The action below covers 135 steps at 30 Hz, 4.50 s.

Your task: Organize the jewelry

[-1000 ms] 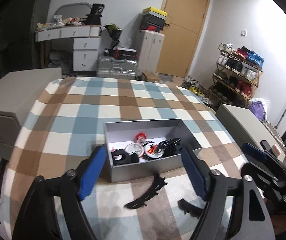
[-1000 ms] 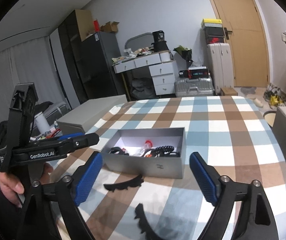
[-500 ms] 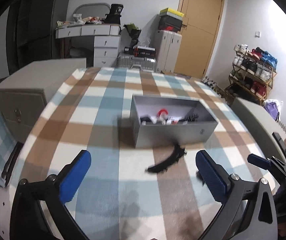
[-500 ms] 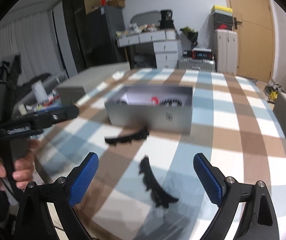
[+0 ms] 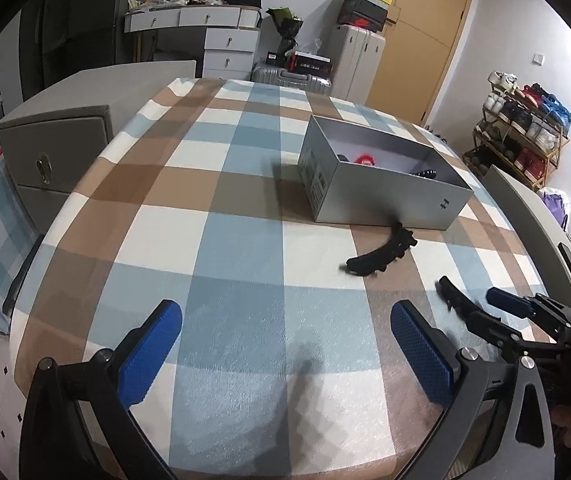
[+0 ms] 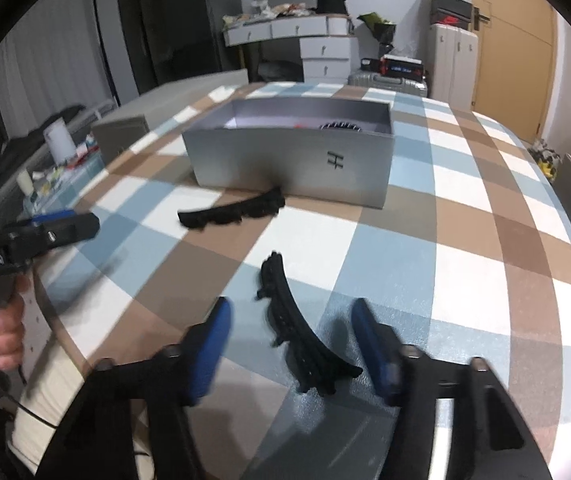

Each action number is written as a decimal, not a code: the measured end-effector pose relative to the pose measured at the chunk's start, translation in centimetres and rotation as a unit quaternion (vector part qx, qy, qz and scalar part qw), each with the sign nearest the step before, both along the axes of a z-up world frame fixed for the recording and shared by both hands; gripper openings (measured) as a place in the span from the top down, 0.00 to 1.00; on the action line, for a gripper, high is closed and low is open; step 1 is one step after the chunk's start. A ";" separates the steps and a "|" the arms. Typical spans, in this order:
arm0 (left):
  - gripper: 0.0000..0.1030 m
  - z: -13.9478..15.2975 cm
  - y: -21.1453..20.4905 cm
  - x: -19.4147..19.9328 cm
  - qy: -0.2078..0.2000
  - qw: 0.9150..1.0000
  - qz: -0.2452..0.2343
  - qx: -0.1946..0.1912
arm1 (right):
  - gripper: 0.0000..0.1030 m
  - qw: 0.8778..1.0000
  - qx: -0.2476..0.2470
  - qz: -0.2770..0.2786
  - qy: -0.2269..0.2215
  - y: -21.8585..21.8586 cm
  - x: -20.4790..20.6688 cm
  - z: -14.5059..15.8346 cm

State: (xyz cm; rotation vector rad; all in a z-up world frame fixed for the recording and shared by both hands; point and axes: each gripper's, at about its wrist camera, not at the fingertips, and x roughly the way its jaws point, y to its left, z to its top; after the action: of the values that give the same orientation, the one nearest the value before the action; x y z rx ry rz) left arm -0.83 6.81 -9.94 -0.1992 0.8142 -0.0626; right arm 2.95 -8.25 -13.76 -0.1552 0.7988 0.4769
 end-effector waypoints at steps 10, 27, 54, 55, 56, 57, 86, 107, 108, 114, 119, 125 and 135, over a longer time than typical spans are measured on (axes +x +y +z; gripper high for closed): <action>0.01 0.1 -0.5 -0.3 -0.002 1.000 -0.014 0.006 | 0.82 0.999 -0.037 0.013 -0.016 0.7 -0.6 -0.6; 0.01 0.0 -3.9 4.2 0.006 0.996 -0.079 0.040 | 0.99 0.993 0.114 -0.002 -0.027 -2.4 2.2 2.3; 0.86 -1.3 -9.5 8.1 0.054 0.957 -0.267 0.102 | 0.71 0.996 0.093 0.002 0.007 -4.5 1.4 0.3; 0.87 -1.3 -9.4 8.0 0.056 0.957 -0.265 0.099 | 0.71 0.996 0.086 0.004 0.008 -4.2 1.3 0.2; 0.87 -1.2 -9.4 7.9 0.057 0.957 -0.266 0.096 | 0.71 0.997 0.079 0.005 0.008 -3.9 1.3 0.1; 0.87 -1.3 -9.4 8.0 0.058 0.957 -0.268 0.095 | 0.71 0.998 0.070 0.005 0.008 -3.6 1.2 -0.1; 0.87 4.3 -5.1 3.7 -0.045 0.981 -0.188 0.022 | 0.83 0.992 0.125 0.019 -0.029 -2.0 0.1 3.7; 0.87 7.0 -3.5 6.3 -0.114 0.981 -0.156 -0.014 | 0.83 0.972 0.222 0.041 -0.070 -1.3 3.8 9.0; 0.87 6.9 -3.6 6.7 -0.113 0.982 -0.153 -0.014 | 0.83 0.972 0.222 0.041 -0.070 -1.4 4.1 9.1; 0.87 7.0 -4.1 7.8 -0.124 0.981 -0.150 -0.016 | 0.83 0.971 0.225 0.042 -0.074 -1.3 6.4 9.3; 0.87 7.0 -4.5 9.0 -0.122 0.981 -0.147 -0.019 | 0.83 0.971 0.223 0.040 -0.071 -1.1 8.2 9.2; 0.87 6.5 -5.0 10.5 -0.113 0.983 -0.147 -0.019 | 0.83 0.970 0.231 0.037 -0.069 -1.0 10.1 8.8; 0.87 4.9 -5.4 12.4 -0.076 0.985 -0.156 -0.020 | 0.83 0.972 0.227 0.031 -0.049 -0.5 12.4 7.1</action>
State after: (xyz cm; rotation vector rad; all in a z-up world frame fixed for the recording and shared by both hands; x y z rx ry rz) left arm 11.53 1.45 -5.08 -0.1029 0.6872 -0.3848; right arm 15.34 -8.77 -6.62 0.2201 0.5712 0.6941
